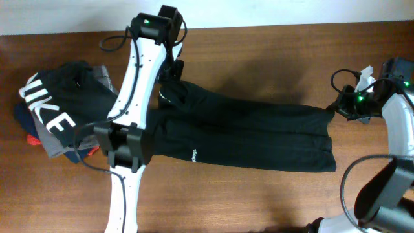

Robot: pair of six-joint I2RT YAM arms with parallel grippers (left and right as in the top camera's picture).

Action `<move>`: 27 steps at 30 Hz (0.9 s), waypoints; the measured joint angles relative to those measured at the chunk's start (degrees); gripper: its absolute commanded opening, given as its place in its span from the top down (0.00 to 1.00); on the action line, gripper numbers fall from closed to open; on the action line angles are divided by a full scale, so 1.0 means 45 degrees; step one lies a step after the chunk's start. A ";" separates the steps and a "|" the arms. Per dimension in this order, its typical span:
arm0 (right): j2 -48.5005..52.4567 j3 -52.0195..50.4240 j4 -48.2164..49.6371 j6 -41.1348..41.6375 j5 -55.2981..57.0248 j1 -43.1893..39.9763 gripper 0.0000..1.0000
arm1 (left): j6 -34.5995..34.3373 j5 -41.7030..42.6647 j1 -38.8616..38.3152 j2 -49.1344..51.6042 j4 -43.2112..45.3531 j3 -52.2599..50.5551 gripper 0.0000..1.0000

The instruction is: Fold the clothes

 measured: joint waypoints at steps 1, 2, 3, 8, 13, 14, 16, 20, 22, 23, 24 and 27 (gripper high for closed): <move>-0.0233 0.0000 -0.0189 -0.0029 0.0024 0.0000 0.96 | 0.0005 0.0029 0.0000 -0.0364 0.0000 -0.0321 1.00; -0.0379 0.0000 -0.0306 -0.0063 0.0053 0.0000 0.96 | 0.0005 0.0092 0.0005 -0.0777 0.0000 -0.0704 1.00; -0.0529 0.0000 -0.0466 -0.0078 0.0063 0.0000 0.96 | 0.0005 0.0112 0.0005 -0.1258 0.0005 -0.1156 1.00; -0.0913 0.0000 -0.1404 -0.0126 0.0141 0.0000 0.96 | 0.0005 0.0228 -0.0019 -0.3886 -0.0015 -0.3968 0.99; -0.0913 0.0000 -0.2419 -0.0112 0.0690 0.0000 0.95 | 0.0000 0.0243 -0.0272 -0.4799 0.0321 -0.6737 0.95; -0.0913 0.0000 -0.2589 -0.0117 0.0908 0.0000 0.94 | 0.0000 0.0248 -0.0350 -0.4765 0.0680 -0.7446 0.95; -0.0913 0.0000 -0.2754 -0.0107 0.1248 0.0000 0.91 | 0.0005 0.0287 -0.0452 -0.4697 0.1132 -0.8393 0.93; -0.0913 0.0000 -0.3113 -0.0126 0.1753 0.0000 0.87 | 0.0005 0.0316 -0.0525 -0.4624 0.1948 -0.9806 0.88; -0.0913 0.0000 -0.3444 -0.0136 0.1982 0.0000 0.81 | 0.0005 0.0335 -0.0525 -0.4614 0.2059 -1.0117 0.81; -0.0913 0.0000 -0.3609 -0.0131 0.2127 0.0000 0.75 | 0.0034 0.0335 -0.0525 -0.4614 0.2069 -1.0190 0.78; -0.0913 0.0000 -0.3730 -0.0121 0.2244 0.0000 0.69 | 0.0078 0.0325 -0.0525 -0.4614 0.2069 -1.0195 0.76; -0.0913 0.0000 -0.4129 -0.0078 0.2914 0.0000 0.43 | 0.0102 0.0185 -0.0525 -0.4614 0.2074 -1.0195 0.61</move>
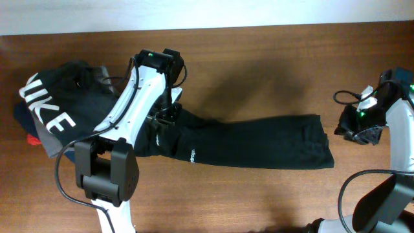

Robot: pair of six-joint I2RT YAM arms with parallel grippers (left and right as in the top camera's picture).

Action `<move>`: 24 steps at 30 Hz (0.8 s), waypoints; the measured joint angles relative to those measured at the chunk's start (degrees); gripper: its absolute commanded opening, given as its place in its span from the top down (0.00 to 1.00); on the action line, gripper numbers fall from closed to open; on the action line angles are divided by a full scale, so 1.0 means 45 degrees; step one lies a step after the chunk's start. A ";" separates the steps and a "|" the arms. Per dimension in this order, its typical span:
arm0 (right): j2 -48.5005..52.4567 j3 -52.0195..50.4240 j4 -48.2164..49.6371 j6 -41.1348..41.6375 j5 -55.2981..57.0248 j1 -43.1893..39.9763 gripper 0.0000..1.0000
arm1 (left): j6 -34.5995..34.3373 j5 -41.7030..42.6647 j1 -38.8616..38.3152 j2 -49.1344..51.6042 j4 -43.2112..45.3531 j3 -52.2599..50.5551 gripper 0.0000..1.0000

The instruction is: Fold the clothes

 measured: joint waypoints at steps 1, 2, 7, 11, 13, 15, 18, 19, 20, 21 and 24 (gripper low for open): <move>0.0000 0.0000 0.0000 -0.0029 0.0146 -0.0005 0.36 | -0.0015 -0.0015 0.0000 0.0000 0.0005 0.0000 0.58; 0.0000 0.0000 0.0015 -0.0024 0.0233 -0.0005 0.31 | 0.0034 -0.0053 0.0000 0.0000 0.0005 0.0000 0.46; 0.0000 -0.0097 0.0811 0.0228 0.0544 0.0000 0.14 | 0.0078 -0.0092 0.0000 0.0000 0.0000 0.0000 0.41; 0.0136 -0.0758 0.1957 0.0189 0.0476 -0.0005 0.07 | 0.0073 -0.0097 0.0019 0.0000 0.0000 0.0000 0.42; 0.0559 -0.1107 0.2278 0.0083 0.0384 -0.0015 0.07 | 0.0039 -0.0092 0.0068 0.0000 -0.0015 0.0000 0.42; 0.1137 -0.1248 0.2404 -0.0112 0.0209 -0.0049 0.07 | -0.0053 -0.0087 0.0214 -0.0024 -0.0010 0.0005 0.42; 0.2181 -0.1345 0.2560 -0.0699 -0.0452 -0.0131 0.07 | -0.0175 0.0010 0.0573 -0.0311 0.0185 0.0005 0.40; 0.2463 -0.1375 0.2613 -0.0928 -0.0724 -0.0146 0.07 | -0.0204 0.0112 0.0738 -0.0529 0.0364 0.0005 0.40; 0.2744 -0.1404 0.2647 -0.1195 -0.1005 -0.0155 0.07 | -0.0228 0.0262 0.0928 -0.0801 0.0563 0.0005 0.38; 0.2929 -0.1433 0.2701 -0.1394 -0.1205 -0.0160 0.05 | -0.0253 0.0393 0.1132 -0.1137 0.0738 0.0005 0.36; 0.3463 -0.1447 0.2943 -0.1817 -0.1661 -0.0160 0.10 | -0.0296 0.0840 0.1860 -0.2535 0.1093 0.0083 0.33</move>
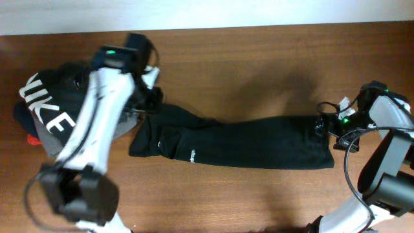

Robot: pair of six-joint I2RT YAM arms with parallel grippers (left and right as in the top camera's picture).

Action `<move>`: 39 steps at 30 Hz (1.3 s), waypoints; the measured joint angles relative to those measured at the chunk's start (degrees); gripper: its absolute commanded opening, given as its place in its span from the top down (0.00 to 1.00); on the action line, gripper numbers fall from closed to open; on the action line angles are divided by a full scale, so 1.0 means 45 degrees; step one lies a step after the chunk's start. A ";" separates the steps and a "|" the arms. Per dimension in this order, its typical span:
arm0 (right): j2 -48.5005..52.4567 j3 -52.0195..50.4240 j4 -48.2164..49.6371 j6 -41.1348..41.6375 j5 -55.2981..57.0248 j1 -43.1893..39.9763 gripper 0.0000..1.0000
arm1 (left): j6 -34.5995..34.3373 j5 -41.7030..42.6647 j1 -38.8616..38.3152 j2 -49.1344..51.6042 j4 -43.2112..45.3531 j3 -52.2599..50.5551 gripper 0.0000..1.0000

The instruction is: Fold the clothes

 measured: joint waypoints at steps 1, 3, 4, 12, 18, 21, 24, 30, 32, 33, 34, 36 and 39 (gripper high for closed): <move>0.0180 0.0000 0.0107 -0.0107 -0.0102 0.0000 0.16 | -0.0010 0.0087 0.0214 -0.0442 0.0073 0.0034 0.32; 0.0670 0.0000 0.0151 -0.0228 -0.0272 0.0000 0.33 | -0.0015 0.0219 0.0573 -0.1205 0.0097 0.0102 0.31; 0.0884 0.0078 -0.0010 -0.0228 -0.0374 0.0000 0.42 | -0.0019 0.0253 0.0729 -0.1564 0.0102 0.0126 0.31; 0.1433 0.0063 -0.0311 -0.1132 -0.1642 0.0151 0.96 | -0.0053 0.0461 0.0986 -0.2458 0.0151 0.0185 0.30; 0.1404 0.0855 -0.1209 -0.1263 -0.1846 -0.0058 0.96 | -0.0049 0.0495 0.0986 -0.2458 0.0146 0.0185 0.29; 0.1146 0.1899 -0.1729 -0.1054 -0.1637 -0.0476 0.96 | -0.0049 0.0510 0.0986 -0.2458 0.0146 0.0185 0.29; 0.0651 0.3254 -0.2288 -0.0719 -0.0874 -0.0986 0.96 | -0.0049 0.0510 0.0986 -0.2458 0.0146 0.0185 0.29; -0.0141 0.5013 -0.3123 -0.0393 0.0005 -0.1418 0.96 | -0.0049 0.0510 0.0986 -0.2458 0.0325 0.0185 0.29; -0.0267 0.5105 -0.3235 -0.0301 0.0117 -0.1253 0.96 | -0.0049 0.0515 0.0986 -0.2458 0.0355 0.0185 0.29; -0.0291 0.5105 -0.3337 -0.0267 0.0160 -0.1107 0.96 | -0.0049 0.0510 0.0986 -0.2458 0.0369 0.0185 0.29; -0.0291 0.5100 -0.3473 -0.0238 0.0194 -0.0928 0.96 | -0.0049 0.0510 0.0986 -0.2458 0.0389 0.0185 0.28; -0.0291 0.5100 -0.3725 -0.0223 0.0267 -0.0389 0.96 | -0.0049 0.0515 0.0986 -0.2458 0.0437 0.0185 0.28; -0.0291 0.5085 -0.3929 -0.0204 0.0330 0.0801 0.96 | -0.0049 0.0515 0.0986 -0.2458 0.0486 0.0185 0.28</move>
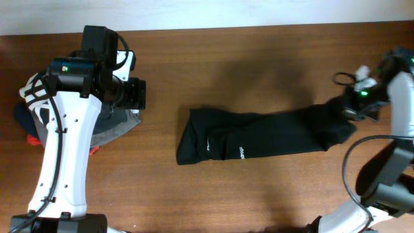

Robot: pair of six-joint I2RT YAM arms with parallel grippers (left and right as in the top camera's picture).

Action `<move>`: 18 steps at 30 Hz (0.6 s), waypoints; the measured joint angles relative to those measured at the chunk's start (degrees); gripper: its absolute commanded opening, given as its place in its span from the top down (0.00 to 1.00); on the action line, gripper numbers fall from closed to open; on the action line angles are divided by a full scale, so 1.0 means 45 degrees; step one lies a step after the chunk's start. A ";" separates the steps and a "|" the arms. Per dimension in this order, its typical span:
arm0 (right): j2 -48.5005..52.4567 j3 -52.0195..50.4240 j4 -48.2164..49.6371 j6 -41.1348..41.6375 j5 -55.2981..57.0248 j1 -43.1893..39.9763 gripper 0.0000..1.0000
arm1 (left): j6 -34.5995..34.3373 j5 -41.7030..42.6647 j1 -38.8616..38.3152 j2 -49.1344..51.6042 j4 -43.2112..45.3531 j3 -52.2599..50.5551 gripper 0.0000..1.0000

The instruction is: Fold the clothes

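Observation:
A pair of black pants (259,137), folded lengthwise into one narrow strip, lies across the middle and right of the wooden table (213,58). Its waist end (191,136) points left and lies flat. The leg end rises to my right gripper (350,107), which is shut on the cuffs. My left gripper (134,94) hovers over the clothes pile at the left, well apart from the pants. The overhead view does not show whether its fingers are open or shut.
A pile of clothes (116,126) sits at the table's left edge, with a black garment with white lettering (35,97), grey cloth and a bit of red (94,150). The left arm covers much of it. The table's far edge meets a white wall.
The pants have shifted right: the waist end lay next to the pile and now lies near the table's middle. The leg end is lifted to the right gripper. The left gripper stands apart from the pants.
At first the pants lay spread wide, the left gripper at the waist and the right at the cuffs. Then they were folded lengthwise, with the right gripper off to the side. Later each gripper was at one end. Now only the right holds them, further right.

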 measured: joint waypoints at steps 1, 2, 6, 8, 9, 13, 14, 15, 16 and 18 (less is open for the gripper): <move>0.0000 -0.0024 0.0005 0.0010 -0.0005 0.0452 0.96 | 0.0000 0.0000 0.0000 0.0000 0.0010 0.0000 0.28; 0.0000 -0.0078 0.0068 0.0039 0.0005 0.1010 0.96 | 0.0000 0.0000 0.0000 0.0000 0.0024 0.0000 0.28; 0.0000 -0.0544 0.0874 0.0437 -0.0005 0.3070 0.95 | 0.0000 0.0000 0.0000 0.0000 0.0044 0.0000 0.28; 0.0000 -0.0860 0.1409 0.0758 -0.0010 0.4012 0.95 | 0.0000 0.0000 0.0000 0.0000 0.0039 0.0000 0.28; -0.0029 -0.1093 0.1802 0.0947 -0.0005 0.4420 0.95 | 0.0000 -0.0005 0.0000 0.0000 0.0044 0.0000 0.28; -0.0024 -0.2059 0.3133 0.1783 0.0000 0.5814 0.76 | 0.0000 0.0000 0.0000 0.0000 0.0039 0.0000 0.28; -0.0024 -0.2443 0.3565 0.2205 -0.0005 0.6232 0.77 | 0.0000 0.0005 0.0000 0.0000 0.0034 0.0000 0.27; -0.0024 -0.2589 0.3716 0.2244 0.0000 0.6363 0.78 | 0.0000 0.0000 0.0000 0.0000 0.0029 0.0000 0.27; -0.0024 -0.2749 0.3823 0.2395 -0.0015 0.6528 0.78 | 0.0000 0.0000 0.0000 0.0000 0.0024 0.0000 0.27; -0.0024 -0.2924 0.3818 0.2623 -0.0039 0.6698 0.78 | 0.0000 0.0000 0.0000 0.0000 -0.0010 0.0000 0.24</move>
